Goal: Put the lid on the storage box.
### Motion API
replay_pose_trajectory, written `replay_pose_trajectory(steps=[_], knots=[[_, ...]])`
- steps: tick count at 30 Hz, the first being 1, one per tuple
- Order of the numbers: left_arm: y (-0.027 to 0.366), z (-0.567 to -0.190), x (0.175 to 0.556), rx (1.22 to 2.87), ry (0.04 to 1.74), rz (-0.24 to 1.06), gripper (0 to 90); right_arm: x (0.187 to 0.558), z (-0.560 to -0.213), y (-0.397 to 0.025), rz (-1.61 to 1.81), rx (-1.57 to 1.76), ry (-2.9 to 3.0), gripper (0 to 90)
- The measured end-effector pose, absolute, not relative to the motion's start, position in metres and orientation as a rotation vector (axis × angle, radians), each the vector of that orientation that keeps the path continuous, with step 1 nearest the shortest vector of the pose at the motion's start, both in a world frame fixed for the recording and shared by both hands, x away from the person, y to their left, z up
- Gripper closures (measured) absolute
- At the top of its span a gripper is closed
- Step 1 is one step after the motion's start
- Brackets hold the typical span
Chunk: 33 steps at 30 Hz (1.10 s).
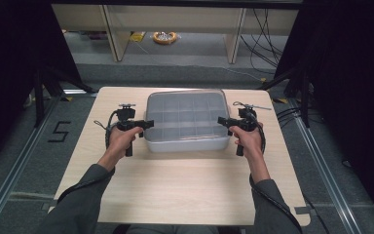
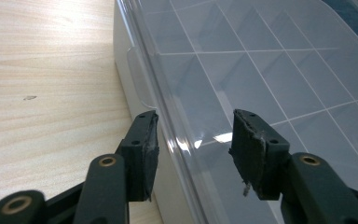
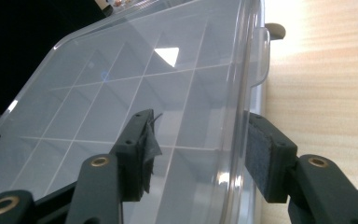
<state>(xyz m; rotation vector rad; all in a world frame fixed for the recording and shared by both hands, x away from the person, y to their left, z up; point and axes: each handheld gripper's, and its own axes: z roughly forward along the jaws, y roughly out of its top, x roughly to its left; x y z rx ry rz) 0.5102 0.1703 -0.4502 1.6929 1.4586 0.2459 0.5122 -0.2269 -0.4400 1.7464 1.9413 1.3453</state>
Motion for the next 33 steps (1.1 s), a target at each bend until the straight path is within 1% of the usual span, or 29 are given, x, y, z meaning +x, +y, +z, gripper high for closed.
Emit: replay_pose_trajectory(steps=[2, 4, 6, 9, 10, 11, 12, 14, 21, 27, 29, 33], knots=[[0.172, -0.45, 0.51, 1.697, 1.457, 0.253, 51.8, 0.513, -0.438, -0.227, 1.317, 1.763, 1.933, 46.3], [0.175, -0.451, 0.509, 1.695, 1.463, 0.252, 52.6, 0.514, -0.433, -0.232, 1.276, 1.688, 1.892, 47.2], [0.178, -0.452, 0.509, 1.68, 1.466, 0.236, 52.5, 0.511, -0.424, -0.235, 1.306, 1.782, 1.869, 49.5], [0.179, -0.452, 0.51, 1.669, 1.477, 0.224, 52.6, 0.51, -0.419, -0.247, 1.267, 1.699, 1.892, 52.3], [0.179, -0.452, 0.51, 1.669, 1.477, 0.224, 52.7, 0.51, -0.419, -0.247, 1.267, 1.699, 1.892, 52.3], [0.179, -0.452, 0.51, 1.665, 1.481, 0.222, 52.8, 0.506, -0.419, -0.247, 1.277, 1.755, 1.87, 55.0], [0.178, -0.452, 0.51, 1.662, 1.485, 0.222, 52.7, 0.505, -0.421, -0.249, 1.287, 1.747, 1.883, 55.4], [0.179, -0.452, 0.51, 1.658, 1.484, 0.212, 51.7, 0.505, -0.427, -0.254, 1.269, 1.687, 1.912, 55.7], [0.182, -0.446, 0.506, 1.627, 1.484, 0.215, 50.1, 0.496, -0.436, -0.258, 1.308, 1.694, 1.933, 56.7], [0.185, -0.439, 0.499, 1.594, 1.466, 0.212, 47.6, 0.484, -0.436, -0.254, 1.354, 1.764, 1.912, 56.6], [0.188, -0.434, 0.489, 1.599, 1.436, 0.208, 46.2, 0.478, -0.435, -0.258, 1.377, 1.677, 1.938, 54.7], [0.191, -0.432, 0.472, 1.626, 1.385, 0.192, 44.0, 0.462, -0.433, -0.257, 1.398, 1.642, 1.948, 50.8]])
